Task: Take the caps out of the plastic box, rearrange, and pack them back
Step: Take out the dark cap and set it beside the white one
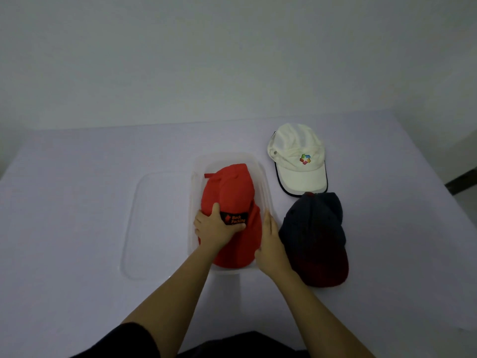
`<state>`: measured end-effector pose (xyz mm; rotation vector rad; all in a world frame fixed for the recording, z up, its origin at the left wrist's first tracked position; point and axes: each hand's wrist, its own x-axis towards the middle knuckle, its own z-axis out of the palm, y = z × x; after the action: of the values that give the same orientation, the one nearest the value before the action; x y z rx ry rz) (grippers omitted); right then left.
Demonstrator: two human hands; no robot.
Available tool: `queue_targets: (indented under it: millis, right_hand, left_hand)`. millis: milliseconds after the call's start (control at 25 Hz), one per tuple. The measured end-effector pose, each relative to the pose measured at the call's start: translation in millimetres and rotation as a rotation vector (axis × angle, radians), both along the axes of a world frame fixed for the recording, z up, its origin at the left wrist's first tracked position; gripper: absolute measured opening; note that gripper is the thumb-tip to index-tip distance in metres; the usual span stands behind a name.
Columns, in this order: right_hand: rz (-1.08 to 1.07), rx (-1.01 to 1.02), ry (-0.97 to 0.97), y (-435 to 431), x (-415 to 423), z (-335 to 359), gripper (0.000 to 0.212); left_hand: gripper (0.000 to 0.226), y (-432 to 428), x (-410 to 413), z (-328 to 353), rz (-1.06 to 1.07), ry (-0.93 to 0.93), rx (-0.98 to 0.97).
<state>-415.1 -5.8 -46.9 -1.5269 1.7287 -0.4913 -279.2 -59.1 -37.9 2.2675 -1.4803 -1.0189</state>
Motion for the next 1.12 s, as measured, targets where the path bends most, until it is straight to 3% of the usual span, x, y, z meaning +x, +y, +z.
queue_targets:
  millis: [200,320,400,520,640,800,920,1120]
  right_hand:
    - [0.016,-0.024,0.015,0,-1,-5,0.088]
    - [-0.026,-0.123,0.119,2,-2,0,0.067]
    - [-0.131,-0.205,0.046,3,-3,14,0.064]
    - [-0.279,-0.146,-0.291,-1,-8,51,0.067]
    - [-0.239,-0.085,-0.805,-10,-36,83,0.066]
    - [-0.346,-0.201,-1.138,-19,-124,109,0.063]
    - [-0.494,-0.285,-1.108,-22,-208,94,0.065]
    - [-0.628,-0.176,-0.747,-17,-314,45,0.049]
  left_hand:
    - [0.047,5,0,21,-0.056,-0.059,-0.13]
    - [0.036,11,4,43,-0.046,-0.069,-0.177]
    - [0.035,14,8,66,0.001,-0.018,-0.251]
    - [0.039,13,5,110,0.073,0.098,-0.4]
    - [0.044,5,-22,147,0.024,0.355,-0.558]
    - [0.056,-4,-101,158,-0.117,0.602,-0.589]
    - [0.075,-17,-187,139,-0.285,0.574,-0.584]
    - [0.071,-37,-304,70,-0.337,0.487,-0.378]
